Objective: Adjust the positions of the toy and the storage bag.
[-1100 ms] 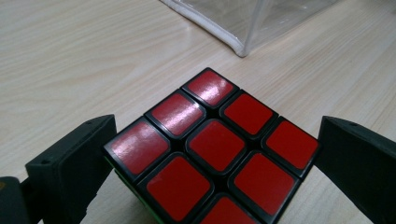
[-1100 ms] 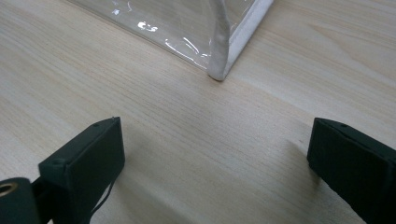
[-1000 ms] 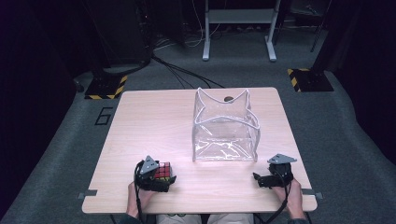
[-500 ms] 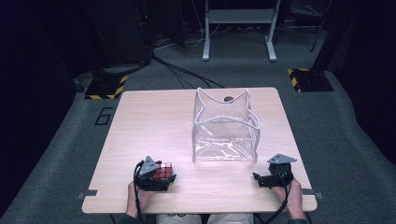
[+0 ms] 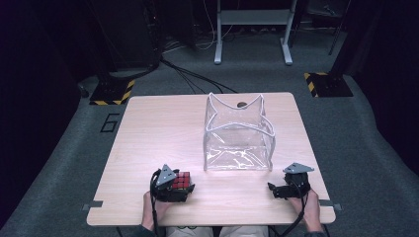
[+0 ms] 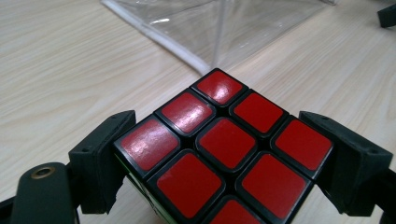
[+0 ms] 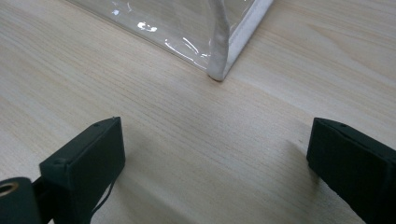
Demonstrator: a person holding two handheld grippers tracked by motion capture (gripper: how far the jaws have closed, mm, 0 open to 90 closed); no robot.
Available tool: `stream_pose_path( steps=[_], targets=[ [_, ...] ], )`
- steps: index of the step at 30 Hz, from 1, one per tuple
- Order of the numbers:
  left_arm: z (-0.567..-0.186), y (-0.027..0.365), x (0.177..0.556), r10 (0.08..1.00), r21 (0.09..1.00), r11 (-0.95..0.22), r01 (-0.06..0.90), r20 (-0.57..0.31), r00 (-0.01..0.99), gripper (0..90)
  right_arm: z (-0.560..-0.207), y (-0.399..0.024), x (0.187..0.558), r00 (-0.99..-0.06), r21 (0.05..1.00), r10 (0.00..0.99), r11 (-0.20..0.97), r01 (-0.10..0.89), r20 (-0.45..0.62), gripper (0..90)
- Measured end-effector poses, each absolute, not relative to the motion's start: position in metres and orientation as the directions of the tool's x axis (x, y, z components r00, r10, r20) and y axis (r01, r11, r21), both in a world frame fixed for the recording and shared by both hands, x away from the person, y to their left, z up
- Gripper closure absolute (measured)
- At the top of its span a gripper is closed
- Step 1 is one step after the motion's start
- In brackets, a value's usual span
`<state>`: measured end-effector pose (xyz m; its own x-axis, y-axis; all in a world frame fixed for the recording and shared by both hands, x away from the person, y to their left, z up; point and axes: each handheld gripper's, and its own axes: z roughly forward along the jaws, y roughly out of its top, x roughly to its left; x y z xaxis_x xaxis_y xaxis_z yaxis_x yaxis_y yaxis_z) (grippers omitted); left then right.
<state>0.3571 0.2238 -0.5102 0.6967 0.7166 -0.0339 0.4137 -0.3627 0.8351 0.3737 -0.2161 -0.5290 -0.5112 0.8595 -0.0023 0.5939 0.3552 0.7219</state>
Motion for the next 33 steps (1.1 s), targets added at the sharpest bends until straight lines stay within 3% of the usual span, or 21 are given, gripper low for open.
stream_pose_path(
  steps=[33],
  targets=[
    [-0.509,0.149,0.359,0.676,0.833,-0.377,0.406,-0.052,0.735,14.5,-0.529,-0.216,0.374,-0.51,0.723,0.86,0.355,0.592,-0.005,4.0]
  ],
)
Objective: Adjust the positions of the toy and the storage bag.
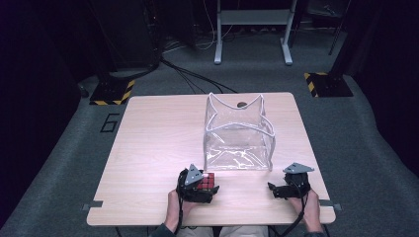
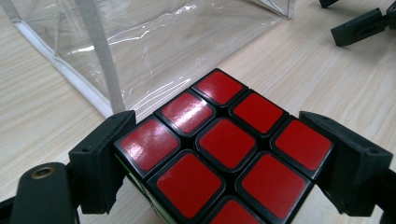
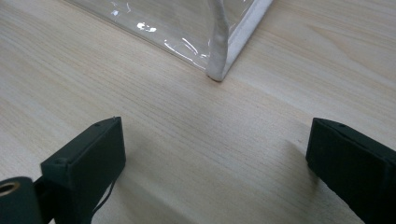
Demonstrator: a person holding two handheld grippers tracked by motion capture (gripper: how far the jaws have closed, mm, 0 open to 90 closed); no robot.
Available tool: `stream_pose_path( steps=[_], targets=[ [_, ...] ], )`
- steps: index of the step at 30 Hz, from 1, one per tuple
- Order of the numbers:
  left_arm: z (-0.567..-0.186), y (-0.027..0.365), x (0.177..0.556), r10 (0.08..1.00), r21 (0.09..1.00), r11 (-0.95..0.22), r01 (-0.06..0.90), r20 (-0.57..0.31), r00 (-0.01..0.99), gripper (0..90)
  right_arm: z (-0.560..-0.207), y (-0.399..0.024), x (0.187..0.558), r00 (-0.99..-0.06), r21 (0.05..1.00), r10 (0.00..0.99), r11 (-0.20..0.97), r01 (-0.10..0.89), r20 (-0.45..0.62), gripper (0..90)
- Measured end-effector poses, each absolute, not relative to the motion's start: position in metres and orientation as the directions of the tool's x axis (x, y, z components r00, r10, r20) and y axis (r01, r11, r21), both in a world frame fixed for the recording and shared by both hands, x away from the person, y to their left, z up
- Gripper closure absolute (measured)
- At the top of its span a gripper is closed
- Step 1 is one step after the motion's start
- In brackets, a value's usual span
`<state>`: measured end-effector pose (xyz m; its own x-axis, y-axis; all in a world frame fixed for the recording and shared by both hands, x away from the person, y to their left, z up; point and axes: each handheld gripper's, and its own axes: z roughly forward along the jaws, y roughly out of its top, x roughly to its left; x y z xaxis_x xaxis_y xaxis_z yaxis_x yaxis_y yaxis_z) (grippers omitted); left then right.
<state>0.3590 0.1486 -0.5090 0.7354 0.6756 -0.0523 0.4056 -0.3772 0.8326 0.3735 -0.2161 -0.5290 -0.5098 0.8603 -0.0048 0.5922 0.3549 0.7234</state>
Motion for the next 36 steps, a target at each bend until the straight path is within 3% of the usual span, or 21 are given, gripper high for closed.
stream_pose_path(
  steps=[29,32,36],
  targets=[
    [-0.517,0.125,0.366,0.689,0.816,-0.397,0.42,-0.037,0.724,14.3,-0.529,-0.216,0.373,-0.508,0.725,0.861,0.355,0.59,-0.009,4.2],
    [-0.513,0.129,0.364,0.699,0.835,-0.365,0.413,-0.048,0.713,3.6,-0.529,-0.216,0.373,-0.509,0.724,0.861,0.358,0.589,-0.01,4.3],
    [-0.507,0.136,0.362,0.701,0.841,-0.346,0.416,-0.063,0.711,0.1,-0.529,-0.216,0.373,-0.513,0.724,0.859,0.358,0.59,-0.007,4.3]
  ],
)
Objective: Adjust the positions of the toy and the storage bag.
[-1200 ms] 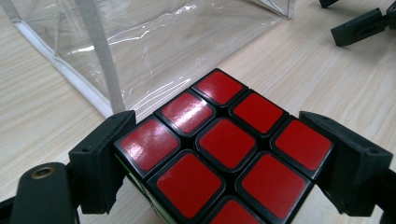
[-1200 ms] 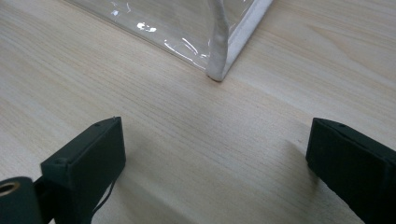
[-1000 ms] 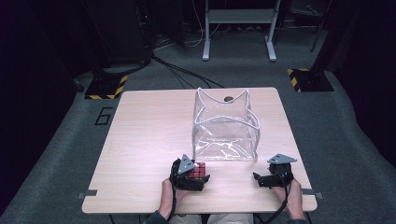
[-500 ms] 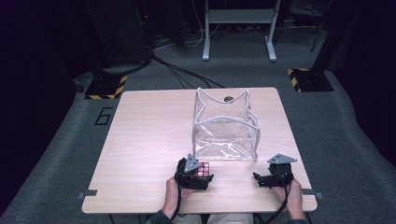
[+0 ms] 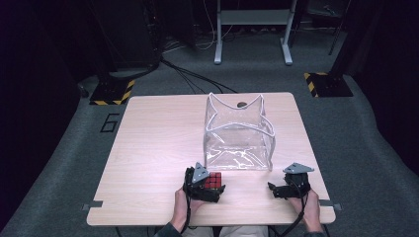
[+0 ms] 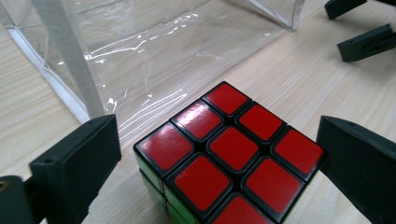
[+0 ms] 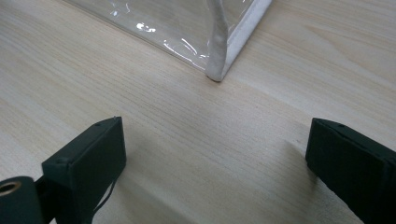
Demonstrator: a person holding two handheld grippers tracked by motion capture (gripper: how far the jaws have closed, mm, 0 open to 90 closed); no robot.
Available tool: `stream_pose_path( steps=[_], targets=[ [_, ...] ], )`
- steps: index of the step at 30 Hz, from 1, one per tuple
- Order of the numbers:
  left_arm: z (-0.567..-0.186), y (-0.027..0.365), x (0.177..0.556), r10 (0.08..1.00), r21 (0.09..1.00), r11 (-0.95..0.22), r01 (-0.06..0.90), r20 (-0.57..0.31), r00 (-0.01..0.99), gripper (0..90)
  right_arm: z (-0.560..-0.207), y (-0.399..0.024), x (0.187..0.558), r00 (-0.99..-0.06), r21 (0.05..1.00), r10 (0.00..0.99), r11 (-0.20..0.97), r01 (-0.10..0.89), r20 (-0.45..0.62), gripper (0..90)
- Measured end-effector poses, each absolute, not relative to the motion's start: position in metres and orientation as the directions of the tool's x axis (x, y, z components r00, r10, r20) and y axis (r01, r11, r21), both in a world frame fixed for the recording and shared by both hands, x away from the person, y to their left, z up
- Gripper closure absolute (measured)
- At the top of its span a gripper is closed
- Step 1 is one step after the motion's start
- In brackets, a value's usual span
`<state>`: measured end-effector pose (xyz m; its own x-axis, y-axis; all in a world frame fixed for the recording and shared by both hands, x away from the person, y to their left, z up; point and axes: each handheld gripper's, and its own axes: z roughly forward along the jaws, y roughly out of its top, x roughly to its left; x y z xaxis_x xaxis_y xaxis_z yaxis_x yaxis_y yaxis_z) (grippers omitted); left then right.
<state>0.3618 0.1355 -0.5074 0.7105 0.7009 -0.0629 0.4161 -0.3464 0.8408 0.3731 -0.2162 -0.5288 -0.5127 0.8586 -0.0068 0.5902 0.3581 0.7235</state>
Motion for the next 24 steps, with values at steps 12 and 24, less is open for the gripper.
stream_pose_path(
  steps=[12,24],
  targets=[
    [-0.489,0.168,0.357,0.705,0.846,-0.292,0.446,-0.125,0.699,0.2,-0.529,-0.216,0.373,-0.505,0.723,0.863,0.354,0.594,-0.007,3.9],
    [-0.48,0.198,0.367,0.736,0.838,-0.254,0.483,-0.157,0.659,1.6,-0.526,-0.219,0.372,-0.475,0.721,0.879,0.308,0.62,0.033,2.3]
  ],
)
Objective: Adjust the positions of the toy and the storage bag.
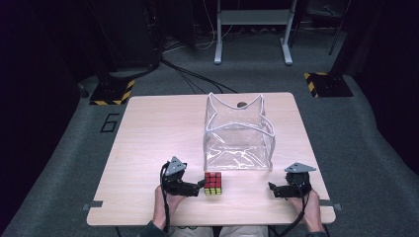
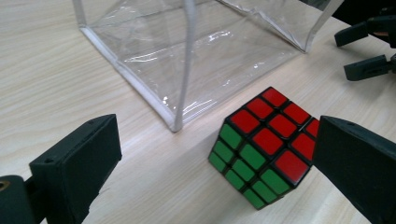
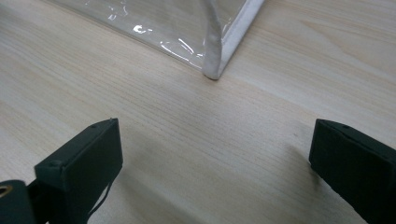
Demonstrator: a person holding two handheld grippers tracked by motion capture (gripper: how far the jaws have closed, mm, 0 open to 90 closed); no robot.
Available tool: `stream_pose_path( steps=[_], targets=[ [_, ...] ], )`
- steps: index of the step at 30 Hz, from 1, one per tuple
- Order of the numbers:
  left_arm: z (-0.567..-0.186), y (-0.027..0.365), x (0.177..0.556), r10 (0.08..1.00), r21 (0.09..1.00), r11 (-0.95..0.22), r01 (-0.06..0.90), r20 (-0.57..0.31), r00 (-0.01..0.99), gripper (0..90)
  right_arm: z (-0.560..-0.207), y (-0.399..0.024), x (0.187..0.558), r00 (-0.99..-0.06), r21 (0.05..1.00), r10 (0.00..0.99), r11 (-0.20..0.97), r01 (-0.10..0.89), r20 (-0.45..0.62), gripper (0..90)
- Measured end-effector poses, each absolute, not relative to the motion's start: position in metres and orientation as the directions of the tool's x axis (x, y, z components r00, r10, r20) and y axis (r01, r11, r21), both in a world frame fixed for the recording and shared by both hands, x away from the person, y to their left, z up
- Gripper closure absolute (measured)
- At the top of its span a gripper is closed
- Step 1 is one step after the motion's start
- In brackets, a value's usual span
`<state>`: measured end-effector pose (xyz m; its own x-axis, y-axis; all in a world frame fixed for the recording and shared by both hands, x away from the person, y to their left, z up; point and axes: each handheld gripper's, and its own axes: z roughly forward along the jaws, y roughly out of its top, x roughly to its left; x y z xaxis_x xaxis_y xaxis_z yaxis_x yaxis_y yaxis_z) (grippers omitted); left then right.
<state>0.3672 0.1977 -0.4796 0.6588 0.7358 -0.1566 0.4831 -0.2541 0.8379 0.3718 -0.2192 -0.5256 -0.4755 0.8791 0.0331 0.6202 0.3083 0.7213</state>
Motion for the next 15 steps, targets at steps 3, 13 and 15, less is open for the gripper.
stream_pose_path(
  steps=[3,13,15],
  targets=[
    [-0.479,0.206,0.376,0.739,0.822,-0.239,0.517,-0.192,0.646,1.7,-0.518,-0.222,0.371,-0.482,0.717,0.875,0.303,0.627,0.053,2.8],
    [-0.464,0.214,0.392,0.742,0.81,-0.259,0.527,-0.182,0.645,2.0,-0.48,-0.224,0.374,-0.5,0.731,0.862,0.288,0.619,0.085,3.0],
    [-0.46,0.215,0.395,0.745,0.809,-0.261,0.526,-0.178,0.643,2.0,-0.471,-0.222,0.376,-0.505,0.73,0.859,0.292,0.618,0.084,3.0]
  ],
)
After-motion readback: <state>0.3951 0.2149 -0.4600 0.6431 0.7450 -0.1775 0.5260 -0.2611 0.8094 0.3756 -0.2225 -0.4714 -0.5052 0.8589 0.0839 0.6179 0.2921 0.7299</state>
